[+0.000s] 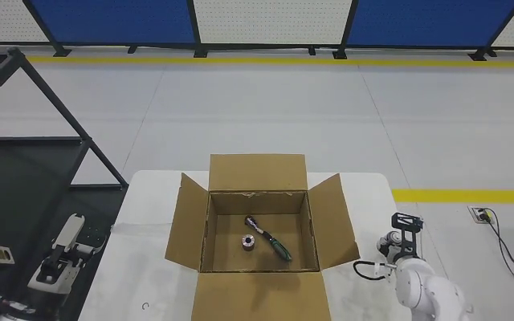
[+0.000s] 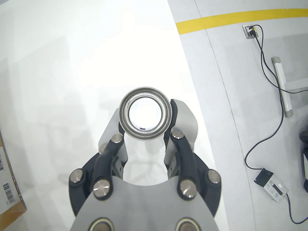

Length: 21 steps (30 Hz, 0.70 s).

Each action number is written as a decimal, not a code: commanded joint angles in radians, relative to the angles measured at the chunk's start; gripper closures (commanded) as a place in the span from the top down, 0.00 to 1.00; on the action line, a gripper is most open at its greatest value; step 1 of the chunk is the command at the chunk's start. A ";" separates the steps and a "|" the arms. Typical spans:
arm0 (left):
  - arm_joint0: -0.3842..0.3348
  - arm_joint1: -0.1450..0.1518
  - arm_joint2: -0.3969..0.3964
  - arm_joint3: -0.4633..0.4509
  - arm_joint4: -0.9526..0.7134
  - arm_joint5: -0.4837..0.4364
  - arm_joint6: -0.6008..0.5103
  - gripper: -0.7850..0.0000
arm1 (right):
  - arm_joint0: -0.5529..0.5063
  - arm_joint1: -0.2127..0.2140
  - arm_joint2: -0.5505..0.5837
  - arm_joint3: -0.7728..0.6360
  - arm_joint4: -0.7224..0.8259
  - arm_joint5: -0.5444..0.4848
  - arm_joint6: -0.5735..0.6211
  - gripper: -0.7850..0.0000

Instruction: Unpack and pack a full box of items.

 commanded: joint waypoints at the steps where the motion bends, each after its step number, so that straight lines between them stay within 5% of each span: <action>1: 0.000 0.000 0.000 0.000 0.000 0.000 0.000 1.00 | -0.002 0.000 0.000 -0.008 -0.003 0.002 0.004 1.00; 8: 0.000 0.000 0.000 0.000 0.000 0.000 0.000 1.00 | -0.046 0.003 0.044 -0.160 0.021 0.022 -0.005 1.00; 14: 0.000 0.000 -0.010 0.011 -0.001 -0.006 0.005 1.00 | -0.125 0.004 0.084 -0.483 0.041 0.041 0.003 1.00; 21: 0.013 0.005 -0.069 0.038 -0.011 -0.030 -0.039 1.00 | -0.153 0.005 0.007 -0.750 0.137 -0.091 0.030 1.00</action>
